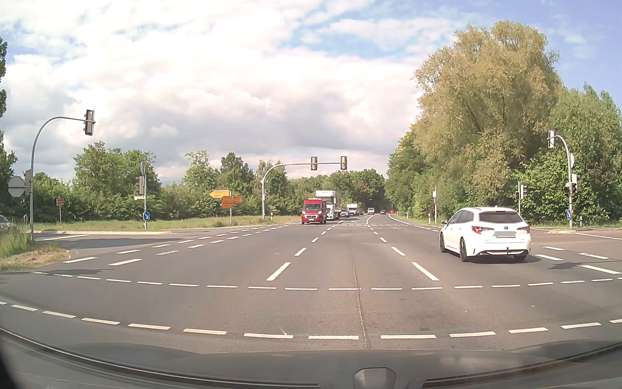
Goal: Follow the waypoints while adhering to traffic rules and regulations
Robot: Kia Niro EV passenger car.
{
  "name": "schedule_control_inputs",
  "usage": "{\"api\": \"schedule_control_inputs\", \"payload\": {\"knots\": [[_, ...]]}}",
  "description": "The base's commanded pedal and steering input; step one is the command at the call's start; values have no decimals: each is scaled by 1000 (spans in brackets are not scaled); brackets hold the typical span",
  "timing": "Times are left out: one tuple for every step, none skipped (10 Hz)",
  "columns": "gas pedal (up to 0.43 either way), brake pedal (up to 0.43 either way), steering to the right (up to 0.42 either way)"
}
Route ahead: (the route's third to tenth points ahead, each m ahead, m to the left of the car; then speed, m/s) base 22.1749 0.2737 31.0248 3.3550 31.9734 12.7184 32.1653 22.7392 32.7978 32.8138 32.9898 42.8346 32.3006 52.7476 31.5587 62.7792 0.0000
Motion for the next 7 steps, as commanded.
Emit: {"api": "schedule_control_inputs", "payload": {"knots": [[0, 262, 8], [0, 262, 8], [0, 262, 8], [0, 262, 7], [0, 262, 7], [0, 256, 7], [0, 262, 7]]}}
